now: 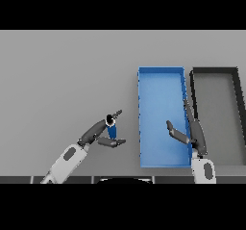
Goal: Pick up the blue pipe and place it into the blue bin.
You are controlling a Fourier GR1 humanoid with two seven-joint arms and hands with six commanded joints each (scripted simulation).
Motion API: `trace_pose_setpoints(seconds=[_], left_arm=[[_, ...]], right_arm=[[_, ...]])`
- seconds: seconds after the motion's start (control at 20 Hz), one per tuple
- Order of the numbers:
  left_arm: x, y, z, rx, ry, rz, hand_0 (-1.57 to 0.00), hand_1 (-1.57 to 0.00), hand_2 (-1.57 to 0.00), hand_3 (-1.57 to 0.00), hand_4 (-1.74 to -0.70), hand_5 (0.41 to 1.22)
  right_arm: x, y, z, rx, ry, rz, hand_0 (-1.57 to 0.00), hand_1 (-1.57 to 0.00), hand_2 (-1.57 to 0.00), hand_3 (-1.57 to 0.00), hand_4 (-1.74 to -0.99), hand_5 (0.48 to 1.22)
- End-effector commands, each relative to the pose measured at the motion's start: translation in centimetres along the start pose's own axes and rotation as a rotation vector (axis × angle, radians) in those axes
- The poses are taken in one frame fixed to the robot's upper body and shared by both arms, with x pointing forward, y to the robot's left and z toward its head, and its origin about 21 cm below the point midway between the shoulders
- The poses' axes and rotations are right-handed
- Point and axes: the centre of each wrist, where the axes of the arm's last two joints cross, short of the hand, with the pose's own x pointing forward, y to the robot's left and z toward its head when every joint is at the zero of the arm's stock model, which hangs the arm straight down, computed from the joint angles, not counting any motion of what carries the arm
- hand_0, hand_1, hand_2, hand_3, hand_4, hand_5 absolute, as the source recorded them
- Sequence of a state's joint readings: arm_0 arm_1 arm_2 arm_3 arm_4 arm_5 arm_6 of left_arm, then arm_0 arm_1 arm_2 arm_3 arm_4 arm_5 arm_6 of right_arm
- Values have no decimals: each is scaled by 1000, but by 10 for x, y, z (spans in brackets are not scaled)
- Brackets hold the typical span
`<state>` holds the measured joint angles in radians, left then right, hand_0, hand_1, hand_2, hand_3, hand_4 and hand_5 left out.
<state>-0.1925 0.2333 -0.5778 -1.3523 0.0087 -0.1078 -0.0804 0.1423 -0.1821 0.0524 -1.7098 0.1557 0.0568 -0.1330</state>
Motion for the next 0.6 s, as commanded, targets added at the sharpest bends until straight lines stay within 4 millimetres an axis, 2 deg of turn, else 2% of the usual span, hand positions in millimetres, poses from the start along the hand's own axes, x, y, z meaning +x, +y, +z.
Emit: trace_pose_setpoints(seconds=[0.0,0.1,0.15,0.2,0.3,0.35,0.45,0.5,0.55], left_arm=[[-2,-3,-3,-5,-9,12,1,1,1,1,-1107,463],[-3,-6,-8,12,-39,74,1,-41,-151,-121,-1186,550],[-2,-9,-10,13,-52,102,-10,-156,-308,-276,-1243,613],[-1,-9,-13,20,-67,132,-125,-319,-485,-535,-1281,735],[-3,-14,-13,36,-66,157,-602,-752,-865,-908,-1439,910],[-3,-17,-13,25,-57,162,-796,-915,-1006,-1030,-1497,972],[1,-19,-10,14,-85,152,-1075,-1151,-1210,-1194,-1580,1062],[2,-26,-12,14,-90,136,-1174,-1235,-1282,-1270,-1553,1094],[2,-25,-12,13,-91,123,-1253,-1302,-1340,-1330,-1530,1119]], right_arm=[[0,0,2,-2,-7,-7,1,1,1,1,-1207,650],[-2,-1,1,-9,8,0,1,1,1,1,-1213,655],[-1,0,1,-5,-3,-13,1,1,1,1,-1217,655],[0,-3,0,-4,0,-10,1,1,1,1,-1220,656],[2,-1,-4,-2,0,-10,1,1,1,1,-1219,657],[1,0,-3,4,-4,-17,1,1,1,1,-1224,658],[2,1,-3,4,-6,-29,1,1,1,1,-1233,660],[4,3,-4,7,3,-32,1,1,1,1,-1228,656],[4,1,-3,7,2,-33,1,1,1,1,-1224,651]])
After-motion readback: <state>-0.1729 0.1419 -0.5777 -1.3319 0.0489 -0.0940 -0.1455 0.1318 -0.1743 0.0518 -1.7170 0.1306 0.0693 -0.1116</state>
